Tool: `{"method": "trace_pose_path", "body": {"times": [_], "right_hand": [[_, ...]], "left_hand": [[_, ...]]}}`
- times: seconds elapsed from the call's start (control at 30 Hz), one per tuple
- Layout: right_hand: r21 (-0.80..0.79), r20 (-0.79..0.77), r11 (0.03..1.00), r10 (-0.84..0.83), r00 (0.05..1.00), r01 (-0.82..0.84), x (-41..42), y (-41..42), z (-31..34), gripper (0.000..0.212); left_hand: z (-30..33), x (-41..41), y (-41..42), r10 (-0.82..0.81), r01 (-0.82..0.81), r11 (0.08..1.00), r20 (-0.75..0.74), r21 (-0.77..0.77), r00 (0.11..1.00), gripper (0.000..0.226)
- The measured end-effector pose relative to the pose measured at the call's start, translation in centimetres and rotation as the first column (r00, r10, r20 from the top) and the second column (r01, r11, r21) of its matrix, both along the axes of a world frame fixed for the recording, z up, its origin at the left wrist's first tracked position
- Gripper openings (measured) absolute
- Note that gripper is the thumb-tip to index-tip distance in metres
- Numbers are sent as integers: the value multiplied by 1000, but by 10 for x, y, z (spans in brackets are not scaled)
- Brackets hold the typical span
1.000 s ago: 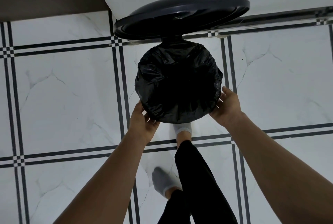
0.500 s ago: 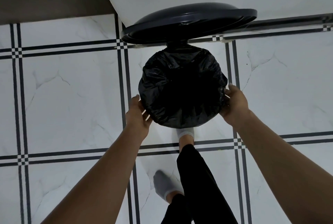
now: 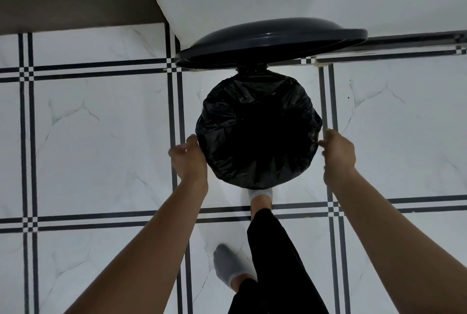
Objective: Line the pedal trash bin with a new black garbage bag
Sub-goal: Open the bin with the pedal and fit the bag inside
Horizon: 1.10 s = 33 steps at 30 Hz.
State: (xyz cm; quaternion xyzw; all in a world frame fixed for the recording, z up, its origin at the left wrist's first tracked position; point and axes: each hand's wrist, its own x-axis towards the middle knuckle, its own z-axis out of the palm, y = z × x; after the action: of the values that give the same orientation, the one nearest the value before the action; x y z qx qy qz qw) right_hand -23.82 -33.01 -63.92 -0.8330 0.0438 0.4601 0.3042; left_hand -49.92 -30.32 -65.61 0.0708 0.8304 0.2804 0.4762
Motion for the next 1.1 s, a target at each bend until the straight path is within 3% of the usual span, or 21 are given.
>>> {"method": "trace_pose_path", "body": {"times": [0.03, 0.07, 0.13, 0.2, 0.23, 0.3, 0.4, 0.47, 0.57, 0.6, 0.7, 0.83, 0.97, 1.1], "right_hand": [[36, 274, 987, 139, 952, -155, -4, 3, 2, 26], [75, 504, 931, 273, 820, -356, -9, 7, 4, 26], [52, 752, 664, 466, 467, -746, -16, 27, 0, 30], [-126, 812, 356, 573, 109, -926, -18, 54, -15, 40], [-233, 796, 251, 604, -36, -940, -18, 66, -21, 45], [-331, 730, 151, 666, -151, -932, -16, 84, -31, 50], [-247, 710, 182, 702, -50, -952, -9, 103, -35, 40], [-115, 651, 263, 748, 127, -958, -7, 117, -32, 33], [17, 412, 455, 809, 421, -890, -4, 136, -32, 22], [11, 359, 481, 816, 453, -877, -3, 141, -33, 20], [-53, 301, 462, 853, 427, -885, 1, 154, -39, 27], [-230, 243, 361, 921, 306, -904, 0, 159, -33, 43], [-181, 166, 439, 895, 413, -880, 3, 159, -33, 57], [-96, 151, 530, 844, 515, -842, 1, 157, -30, 59]], "left_hand": [[3, 2, 3, -94, 125, 981, -202, 149, 975, 17], [5, 4, 6, -211, 329, 901, -376, 282, 902, 9], [5, 9, 15, -427, 716, 610, -621, 339, 657, 12], [1, 16, 31, -549, 905, 380, -740, 193, 388, 32], [0, 19, 41, -574, 938, 328, -765, 114, 294, 42], [-5, 24, 61, -660, 947, 319, -708, 41, 252, 55], [-17, 24, 89, -766, 916, 398, -534, 46, 359, 53], [-16, 19, 104, -787, 892, 447, -446, 65, 426, 39], [-17, 12, 119, -816, 868, 494, -321, 43, 480, 26], [-18, 8, 122, -819, 859, 511, -279, 46, 502, 25], [-20, 2, 125, -807, 831, 553, -214, 54, 551, 30], [-21, -4, 121, -805, 832, 554, -268, -20, 529, 48], [-23, -5, 119, -768, 774, 632, -156, -34, 621, 55], [-16, -4, 121, -609, 619, 785, 147, -32, 779, 66]]}}
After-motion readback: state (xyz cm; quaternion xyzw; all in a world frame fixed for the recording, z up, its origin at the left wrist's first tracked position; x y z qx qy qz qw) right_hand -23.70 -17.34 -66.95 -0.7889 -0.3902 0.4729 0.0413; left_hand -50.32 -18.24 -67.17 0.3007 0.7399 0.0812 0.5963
